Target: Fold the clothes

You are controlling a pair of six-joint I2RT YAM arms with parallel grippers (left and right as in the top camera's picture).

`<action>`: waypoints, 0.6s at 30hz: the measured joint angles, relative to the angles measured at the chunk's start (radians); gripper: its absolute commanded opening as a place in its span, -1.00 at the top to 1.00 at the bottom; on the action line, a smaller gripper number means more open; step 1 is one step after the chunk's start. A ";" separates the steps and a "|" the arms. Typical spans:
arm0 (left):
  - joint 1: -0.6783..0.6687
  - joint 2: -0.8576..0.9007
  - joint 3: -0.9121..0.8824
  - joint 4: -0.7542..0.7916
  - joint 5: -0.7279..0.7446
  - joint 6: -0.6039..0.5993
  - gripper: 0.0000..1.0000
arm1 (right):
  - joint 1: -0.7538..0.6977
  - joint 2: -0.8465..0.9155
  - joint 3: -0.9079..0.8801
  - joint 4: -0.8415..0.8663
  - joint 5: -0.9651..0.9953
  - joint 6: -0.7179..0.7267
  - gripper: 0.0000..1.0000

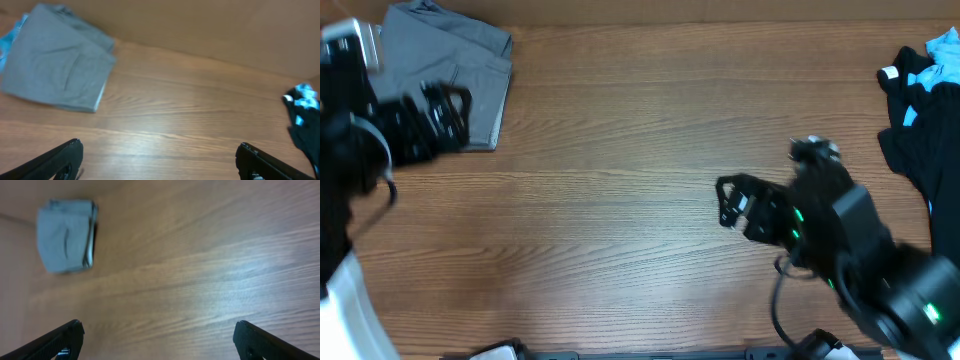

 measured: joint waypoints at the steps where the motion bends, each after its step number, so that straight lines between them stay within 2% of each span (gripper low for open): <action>1: 0.000 -0.038 -0.046 0.015 0.016 0.003 -1.00 | 0.017 -0.024 -0.015 -0.004 0.031 0.018 -1.00; 6: 0.000 -0.232 -0.383 0.198 0.124 0.009 -1.00 | 0.061 -0.104 -0.139 0.060 0.158 0.076 -1.00; 11: 0.000 -0.357 -0.692 0.354 0.162 -0.031 -0.99 | 0.066 -0.091 -0.227 0.184 0.208 0.060 -1.00; 18: 0.000 -0.389 -0.887 0.388 0.175 -0.078 -1.00 | 0.066 -0.035 -0.233 0.261 0.248 0.048 -1.00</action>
